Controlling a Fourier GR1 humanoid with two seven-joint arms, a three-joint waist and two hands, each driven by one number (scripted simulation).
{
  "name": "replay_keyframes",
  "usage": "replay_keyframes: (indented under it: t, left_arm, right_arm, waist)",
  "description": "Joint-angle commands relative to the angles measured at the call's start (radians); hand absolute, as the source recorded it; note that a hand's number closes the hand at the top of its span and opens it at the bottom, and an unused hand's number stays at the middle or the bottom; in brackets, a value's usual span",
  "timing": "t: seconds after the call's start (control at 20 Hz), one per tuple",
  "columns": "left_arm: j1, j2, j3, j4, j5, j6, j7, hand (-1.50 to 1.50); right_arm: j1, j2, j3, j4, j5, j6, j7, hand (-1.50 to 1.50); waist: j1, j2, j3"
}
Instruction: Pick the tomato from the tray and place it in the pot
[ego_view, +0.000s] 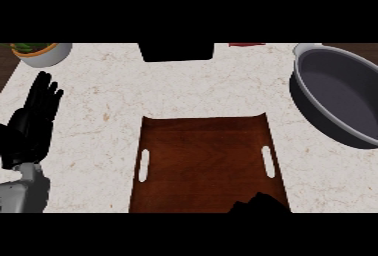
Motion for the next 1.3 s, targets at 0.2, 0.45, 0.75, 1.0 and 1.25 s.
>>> replay_keyframes:
  t: [0.2,0.45,0.75,1.0,1.25]
  left_arm:
    - [0.043,0.002,0.024,-0.026,0.018,-0.004,-0.01,0.0]
    - [0.045,-0.007,0.006,-0.054,-0.003,0.013,0.007,0.0]
    - [0.015,0.0,0.016,0.003,0.02,-0.022,-0.029,0.0]
    - [-0.016,-0.026,-0.042,-0.066,-0.033,0.024,0.051,0.0]
    - [-0.003,0.017,0.013,-0.019,0.056,-0.079,-0.004,0.0]
  right_arm:
    - [0.222,-0.213,-0.319,-0.367,-0.248,-0.25,-0.14,1.5]
    - [0.341,-0.283,-0.576,-0.492,-0.441,-0.339,-0.18,1.5]
    - [0.443,-0.339,-0.945,-0.386,-0.73,-0.276,-0.338,1.5]
    - [0.377,-0.313,-1.085,-0.201,-0.891,-0.104,-0.39,1.5]
    - [0.22,-0.305,-1.094,0.066,-0.913,0.005,-0.438,1.5]
  waist:
    - [-0.019,0.003,0.002]
    - [-0.018,0.004,0.003]
    - [0.011,0.012,0.001]
    - [0.046,0.016,0.001]
    - [0.068,0.02,0.001]
